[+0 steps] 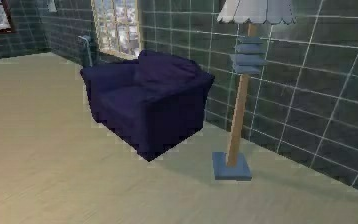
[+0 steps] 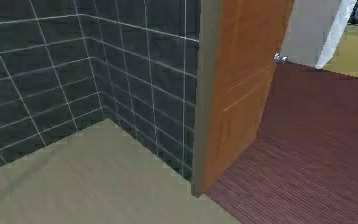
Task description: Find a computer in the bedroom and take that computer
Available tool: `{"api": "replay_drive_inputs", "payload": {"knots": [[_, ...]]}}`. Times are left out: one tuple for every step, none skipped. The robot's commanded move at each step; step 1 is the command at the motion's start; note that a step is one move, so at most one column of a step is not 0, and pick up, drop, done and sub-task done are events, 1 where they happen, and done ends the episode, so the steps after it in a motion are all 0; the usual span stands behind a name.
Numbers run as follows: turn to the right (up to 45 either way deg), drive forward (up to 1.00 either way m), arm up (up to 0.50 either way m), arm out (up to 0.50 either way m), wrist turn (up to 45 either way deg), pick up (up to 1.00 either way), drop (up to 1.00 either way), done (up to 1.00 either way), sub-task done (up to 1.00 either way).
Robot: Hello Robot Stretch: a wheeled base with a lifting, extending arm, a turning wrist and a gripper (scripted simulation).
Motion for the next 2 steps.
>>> {"api": "replay_drive_inputs", "payload": {"knots": [[45.0, 0.00, 0.00, 0.00, 0.0, 0.00, 0.00, 0.00, 0.00], [33.0, 0.00, 0.00, 0.00, 0.0, 0.00, 0.00, 0.00, 0.00]]}}
